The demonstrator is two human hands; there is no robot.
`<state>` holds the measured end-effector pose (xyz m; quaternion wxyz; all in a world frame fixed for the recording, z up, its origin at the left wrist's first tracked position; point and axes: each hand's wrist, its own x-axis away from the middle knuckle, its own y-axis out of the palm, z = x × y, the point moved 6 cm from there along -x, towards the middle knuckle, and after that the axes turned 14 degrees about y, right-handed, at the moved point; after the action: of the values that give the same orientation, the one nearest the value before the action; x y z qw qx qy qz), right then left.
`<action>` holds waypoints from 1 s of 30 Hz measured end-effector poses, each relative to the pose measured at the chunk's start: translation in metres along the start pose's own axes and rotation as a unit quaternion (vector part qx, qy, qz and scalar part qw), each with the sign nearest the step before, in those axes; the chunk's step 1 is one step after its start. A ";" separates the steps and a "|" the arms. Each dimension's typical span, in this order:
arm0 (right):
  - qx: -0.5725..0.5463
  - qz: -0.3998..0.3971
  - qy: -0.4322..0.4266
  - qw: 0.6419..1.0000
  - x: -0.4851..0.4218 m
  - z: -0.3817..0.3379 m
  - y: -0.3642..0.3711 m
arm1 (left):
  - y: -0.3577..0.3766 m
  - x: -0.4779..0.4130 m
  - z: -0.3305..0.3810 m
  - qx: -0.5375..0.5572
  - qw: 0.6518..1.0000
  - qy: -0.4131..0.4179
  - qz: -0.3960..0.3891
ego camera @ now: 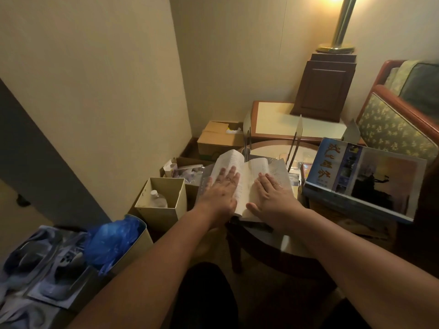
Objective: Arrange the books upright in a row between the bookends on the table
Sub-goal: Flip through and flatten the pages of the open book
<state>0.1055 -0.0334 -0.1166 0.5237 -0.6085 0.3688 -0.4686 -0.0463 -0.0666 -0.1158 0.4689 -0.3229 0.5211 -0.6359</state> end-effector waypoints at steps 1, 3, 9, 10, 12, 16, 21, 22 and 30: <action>0.002 0.001 -0.001 1.000 0.000 0.000 -0.001 | 0.000 -0.005 0.005 0.004 1.000 0.008 -0.012; -0.002 -0.003 0.000 1.000 0.000 0.004 -0.001 | 0.000 -0.010 0.012 0.018 1.000 0.009 -0.022; -0.042 -0.037 0.017 0.998 0.003 0.029 0.000 | 0.006 -0.017 0.032 0.038 0.999 -0.014 -0.028; -0.056 -0.040 0.017 0.997 0.003 0.029 -0.001 | 0.008 -0.017 0.031 0.042 0.999 -0.026 -0.023; -0.084 -0.049 0.025 0.995 0.002 0.026 -0.005 | 0.009 -0.018 0.027 0.050 0.997 -0.051 -0.013; -0.105 -0.051 0.033 0.993 -0.006 0.021 -0.023 | 0.006 -0.026 0.020 0.074 0.993 -0.084 -0.025; -0.082 -0.034 0.048 0.995 -0.017 0.013 -0.031 | 0.004 -0.038 0.024 0.039 0.992 -0.113 -0.031; -0.063 -0.018 0.040 0.997 -0.016 0.009 -0.027 | 0.004 -0.038 0.024 0.037 0.992 -0.116 -0.024; -0.066 0.006 0.051 0.996 -0.007 0.010 0.009 | 0.038 -0.031 0.012 0.099 0.993 -0.064 -0.025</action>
<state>0.1135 -0.0260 -0.1269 0.4654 -0.6151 0.4287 -0.4704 -0.0147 -0.0427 -0.1474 0.5151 -0.3278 0.4161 -0.6739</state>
